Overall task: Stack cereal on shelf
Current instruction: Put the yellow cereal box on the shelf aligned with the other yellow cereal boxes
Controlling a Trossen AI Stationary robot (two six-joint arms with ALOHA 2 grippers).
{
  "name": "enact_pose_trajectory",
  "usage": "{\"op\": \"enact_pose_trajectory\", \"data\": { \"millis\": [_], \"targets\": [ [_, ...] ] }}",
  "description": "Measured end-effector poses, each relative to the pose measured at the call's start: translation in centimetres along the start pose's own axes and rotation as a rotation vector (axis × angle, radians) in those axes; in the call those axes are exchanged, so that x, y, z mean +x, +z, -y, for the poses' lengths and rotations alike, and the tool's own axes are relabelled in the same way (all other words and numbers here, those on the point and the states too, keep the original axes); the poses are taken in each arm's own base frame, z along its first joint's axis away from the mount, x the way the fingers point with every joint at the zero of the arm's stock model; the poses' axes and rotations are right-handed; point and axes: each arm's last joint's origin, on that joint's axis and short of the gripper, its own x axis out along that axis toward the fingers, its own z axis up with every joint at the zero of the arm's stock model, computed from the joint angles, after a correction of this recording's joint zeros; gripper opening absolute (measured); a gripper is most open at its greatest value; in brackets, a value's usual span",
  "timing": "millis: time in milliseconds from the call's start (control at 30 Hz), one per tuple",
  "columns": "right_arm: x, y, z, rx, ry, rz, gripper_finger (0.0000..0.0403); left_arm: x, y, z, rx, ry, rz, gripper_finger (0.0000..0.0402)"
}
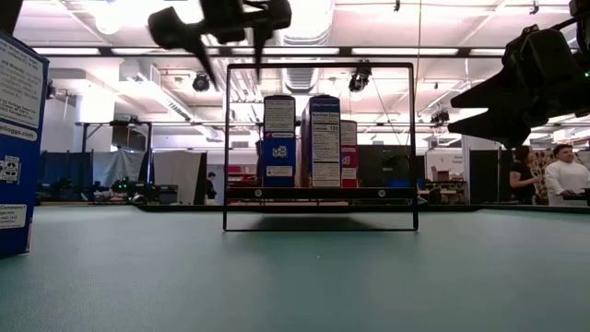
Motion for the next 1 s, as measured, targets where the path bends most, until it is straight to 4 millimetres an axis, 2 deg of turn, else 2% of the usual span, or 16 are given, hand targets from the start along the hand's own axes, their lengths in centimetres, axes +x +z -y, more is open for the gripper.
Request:
{"op": "enact_pose_trajectory", "data": {
  "millis": [300,500,767,1000],
  "targets": [
    [0.0,0.0,0.0,0.0,0.0,0.0,0.0341,-1.7,-4.5,-3.1,-0.106,0.202,0.019,0.0256],
    [0.0,0.0,0.0,0.0,0.0,0.0,0.0341,-2.9,-8.0,-5.2,-0.112,0.172,0.029,0.0255],
    [0.0,0.0,0.0,-0.002,-0.001,-0.002,0.0341,-2.5,-11.9,-8.8,-0.138,0.242,0.025,0.0255],
    [0.0,0.0,0.0,-0.003,-0.002,-0.003,0.0341,-2.9,-14.0,-10.2,-0.166,0.27,-0.02,0.0255]
  ]
}}
